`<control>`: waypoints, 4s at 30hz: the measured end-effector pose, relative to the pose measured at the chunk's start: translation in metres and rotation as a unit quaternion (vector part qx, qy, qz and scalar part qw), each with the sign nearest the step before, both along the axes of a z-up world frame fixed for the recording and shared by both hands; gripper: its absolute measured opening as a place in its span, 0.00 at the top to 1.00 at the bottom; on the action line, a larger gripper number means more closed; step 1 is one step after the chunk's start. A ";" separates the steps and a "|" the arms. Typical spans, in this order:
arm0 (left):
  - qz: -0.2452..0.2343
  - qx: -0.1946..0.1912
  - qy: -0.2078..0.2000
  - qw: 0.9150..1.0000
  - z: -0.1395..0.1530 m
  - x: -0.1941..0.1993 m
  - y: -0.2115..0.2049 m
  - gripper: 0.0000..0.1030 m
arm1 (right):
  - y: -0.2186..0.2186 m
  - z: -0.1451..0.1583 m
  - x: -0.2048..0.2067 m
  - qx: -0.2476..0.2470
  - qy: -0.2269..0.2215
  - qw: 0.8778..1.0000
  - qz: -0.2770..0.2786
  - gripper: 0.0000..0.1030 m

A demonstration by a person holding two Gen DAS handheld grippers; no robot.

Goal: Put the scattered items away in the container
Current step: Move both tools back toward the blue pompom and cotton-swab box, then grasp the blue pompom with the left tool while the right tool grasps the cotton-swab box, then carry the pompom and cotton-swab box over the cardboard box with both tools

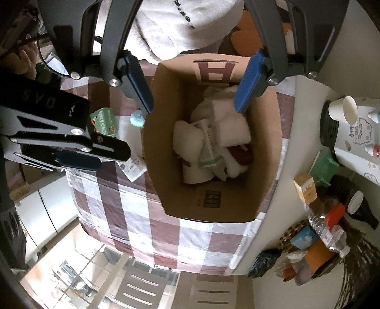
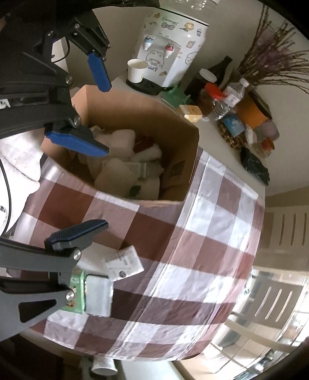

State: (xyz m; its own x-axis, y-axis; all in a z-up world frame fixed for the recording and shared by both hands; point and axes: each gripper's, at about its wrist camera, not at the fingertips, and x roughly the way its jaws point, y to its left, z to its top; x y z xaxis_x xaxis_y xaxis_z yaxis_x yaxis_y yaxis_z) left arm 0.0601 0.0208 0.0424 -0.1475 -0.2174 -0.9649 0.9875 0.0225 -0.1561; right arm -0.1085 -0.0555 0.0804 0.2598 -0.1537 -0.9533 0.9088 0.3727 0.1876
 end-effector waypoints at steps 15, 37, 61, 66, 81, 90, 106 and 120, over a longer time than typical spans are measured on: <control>-0.064 0.014 -0.010 0.998 -0.006 -0.071 0.009 0.30 | 0.026 -0.011 -0.108 0.012 -0.002 0.995 -0.103 0.45; -0.113 0.034 0.049 0.992 -0.058 -0.222 -0.003 0.30 | 0.045 -0.062 -0.279 0.053 -0.011 0.966 -0.254 0.45; 0.028 0.045 0.007 0.999 -0.207 -0.176 -0.023 0.30 | -0.074 -0.144 -0.160 0.053 -0.013 0.999 -0.002 0.45; 0.048 0.037 0.008 0.998 -0.216 -0.168 -0.023 0.30 | -0.090 -0.172 -0.107 0.043 0.051 0.994 0.092 0.45; 0.022 0.004 -0.033 0.999 -0.215 -0.163 -0.009 0.57 | -0.097 -0.220 -0.065 0.055 0.120 0.980 0.146 0.37; -0.003 0.026 -0.018 0.999 -0.214 -0.158 -0.002 0.76 | -0.089 -0.187 -0.118 0.052 0.081 0.993 0.066 0.38; -0.064 0.024 -0.003 0.998 -0.138 -0.181 0.001 0.76 | -0.013 -0.124 -0.188 0.053 0.043 0.997 -0.047 0.38; -0.079 0.002 0.018 0.997 -0.075 -0.170 0.024 0.76 | 0.037 -0.086 -0.179 0.042 0.033 0.996 -0.068 0.37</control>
State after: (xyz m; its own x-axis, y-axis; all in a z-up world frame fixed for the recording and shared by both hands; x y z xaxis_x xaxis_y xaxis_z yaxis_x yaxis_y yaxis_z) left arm -0.1098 0.0446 -0.0331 -0.2134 -0.1844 -0.9594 0.9727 -0.1321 -0.1910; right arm -0.2871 -0.0181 -0.0054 0.1775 -0.1031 -0.9787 0.9615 0.2301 0.1502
